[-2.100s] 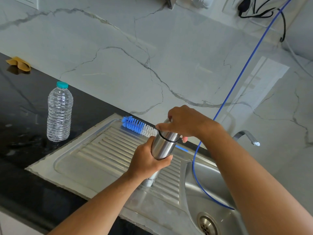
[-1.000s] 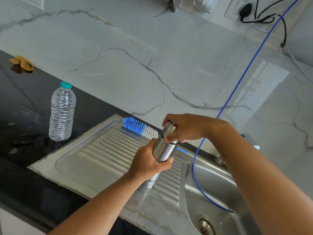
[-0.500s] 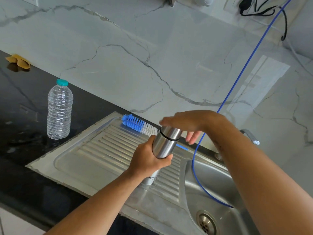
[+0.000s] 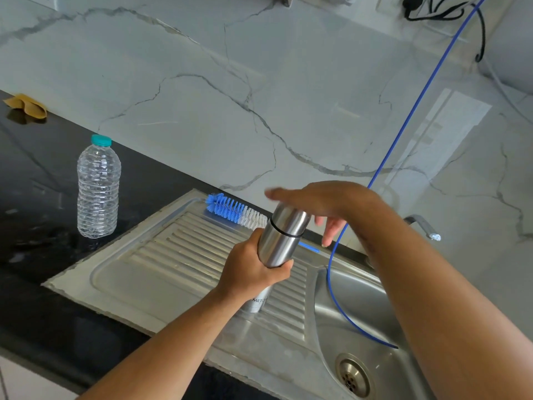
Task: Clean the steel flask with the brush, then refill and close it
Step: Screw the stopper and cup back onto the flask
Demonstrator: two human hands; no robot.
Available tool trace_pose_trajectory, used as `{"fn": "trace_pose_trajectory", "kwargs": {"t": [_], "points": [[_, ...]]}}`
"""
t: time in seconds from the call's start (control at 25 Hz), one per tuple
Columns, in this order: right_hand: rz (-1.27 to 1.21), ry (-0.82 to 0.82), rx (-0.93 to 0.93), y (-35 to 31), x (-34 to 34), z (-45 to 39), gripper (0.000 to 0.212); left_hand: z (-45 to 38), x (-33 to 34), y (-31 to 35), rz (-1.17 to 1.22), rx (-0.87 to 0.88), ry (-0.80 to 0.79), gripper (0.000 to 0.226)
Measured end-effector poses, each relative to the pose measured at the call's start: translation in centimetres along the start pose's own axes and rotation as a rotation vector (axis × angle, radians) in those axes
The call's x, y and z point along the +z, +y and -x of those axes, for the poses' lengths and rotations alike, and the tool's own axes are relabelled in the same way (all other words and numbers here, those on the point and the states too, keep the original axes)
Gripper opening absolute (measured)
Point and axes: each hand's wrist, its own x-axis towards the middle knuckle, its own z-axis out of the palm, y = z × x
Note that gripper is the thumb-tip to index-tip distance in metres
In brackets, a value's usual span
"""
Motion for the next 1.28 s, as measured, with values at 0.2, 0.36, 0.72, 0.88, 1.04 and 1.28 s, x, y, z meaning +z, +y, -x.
{"fn": "trace_pose_trajectory", "kwargs": {"t": [0.2, 0.36, 0.72, 0.88, 1.04, 1.28], "points": [[0.199, 0.043, -0.178, -0.1, -0.6, -0.6, 0.035, 0.0, -0.1, 0.0, 0.011, 0.001, -0.007, 0.050], [0.254, 0.229, -0.056, -0.1, 1.2, -1.8, 0.069, 0.0, -0.2, 0.1, 0.015, 0.005, -0.015, 0.048], [0.320, 0.133, -0.300, 0.4, -0.9, -0.6, 0.035, 0.1, -0.1, 0.1, 0.016, 0.007, -0.011, 0.050], [0.310, 0.105, -0.188, 0.2, -0.3, -1.9, 0.057, 0.1, -0.2, 0.0, 0.034, -0.004, -0.020, 0.049], [0.382, 0.160, -0.310, 1.5, 0.8, -2.7, 0.058, 0.0, -0.4, -0.1, 0.055, -0.011, -0.060, 0.050], [0.485, 0.458, -0.807, 3.5, 3.3, -4.3, 0.056, -0.1, -0.3, -0.3, 0.046, -0.021, -0.064, 0.048]]}}
